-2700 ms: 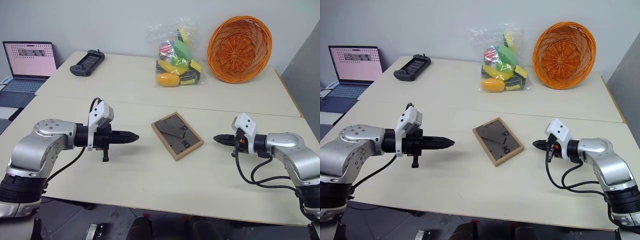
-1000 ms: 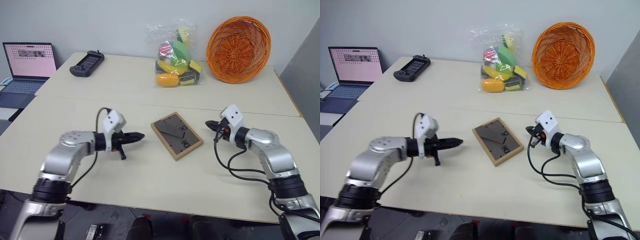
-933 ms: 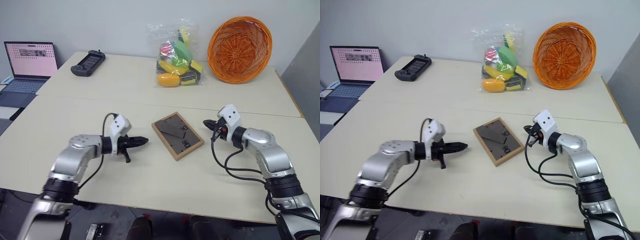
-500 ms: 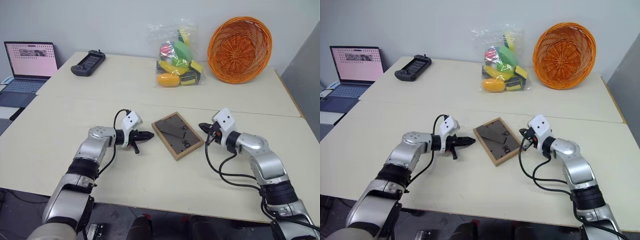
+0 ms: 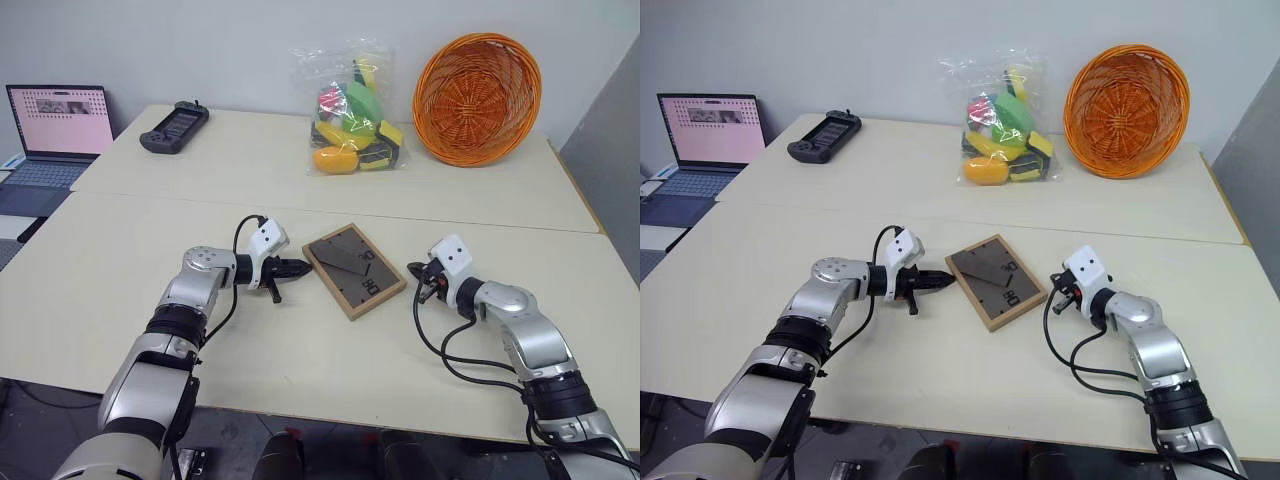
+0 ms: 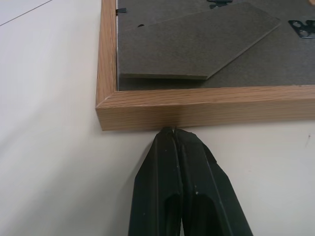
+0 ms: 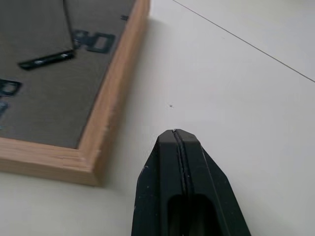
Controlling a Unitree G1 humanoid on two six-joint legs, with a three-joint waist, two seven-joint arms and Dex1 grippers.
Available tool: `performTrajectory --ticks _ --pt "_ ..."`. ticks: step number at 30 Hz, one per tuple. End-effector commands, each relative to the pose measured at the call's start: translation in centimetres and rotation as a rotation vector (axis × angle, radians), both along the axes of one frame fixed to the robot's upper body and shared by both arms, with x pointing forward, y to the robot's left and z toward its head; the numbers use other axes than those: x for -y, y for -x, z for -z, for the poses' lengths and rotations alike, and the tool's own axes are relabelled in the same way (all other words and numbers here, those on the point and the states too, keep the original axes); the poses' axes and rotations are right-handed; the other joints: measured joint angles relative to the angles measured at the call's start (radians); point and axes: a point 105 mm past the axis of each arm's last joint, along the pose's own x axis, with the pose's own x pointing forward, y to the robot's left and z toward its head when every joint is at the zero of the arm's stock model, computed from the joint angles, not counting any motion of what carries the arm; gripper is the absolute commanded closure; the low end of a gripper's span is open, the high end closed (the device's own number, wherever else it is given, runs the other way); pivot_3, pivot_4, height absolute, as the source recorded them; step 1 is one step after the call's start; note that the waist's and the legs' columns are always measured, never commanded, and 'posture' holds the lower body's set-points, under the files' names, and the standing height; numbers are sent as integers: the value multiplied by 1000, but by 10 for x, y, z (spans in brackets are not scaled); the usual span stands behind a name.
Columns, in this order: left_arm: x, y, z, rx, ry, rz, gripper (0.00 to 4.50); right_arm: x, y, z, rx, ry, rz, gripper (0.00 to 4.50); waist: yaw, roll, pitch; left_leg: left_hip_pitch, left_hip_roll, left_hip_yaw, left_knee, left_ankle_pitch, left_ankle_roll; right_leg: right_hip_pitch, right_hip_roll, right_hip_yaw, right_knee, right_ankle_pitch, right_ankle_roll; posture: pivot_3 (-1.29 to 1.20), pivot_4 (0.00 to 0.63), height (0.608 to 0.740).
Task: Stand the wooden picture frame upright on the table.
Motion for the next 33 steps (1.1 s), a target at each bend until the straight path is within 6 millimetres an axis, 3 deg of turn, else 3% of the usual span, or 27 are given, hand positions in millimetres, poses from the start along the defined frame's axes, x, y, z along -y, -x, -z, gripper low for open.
performTrajectory --ticks 1,5,11,33 --pt "1 -2 -15 52 17 12 4464 -13 2 -8 42 -9 -59 4500 0 0 0 0 0 0 0 0 0 0 0 0 1 0 0 0 150 740" --pt "2 -4 -17 58 18 6 4464 -31 14 -5 26 -48 -91 4500 0 0 0 0 0 -1 0 0 0 0 0 0 3 0 0 0 150 740" --pt "11 -6 -19 61 22 31 4464 -42 33 -5 5 -92 -95 4500 1 0 0 0 -1 -2 1 0 0 -1 0 -1 3 0 0 0 150 740" --pt "52 -23 -23 83 -24 125 4464 -41 62 -7 -42 -168 29 4500 0 0 0 -1 -1 -2 1 0 0 -1 1 -1 3 0 0 0 150 740"
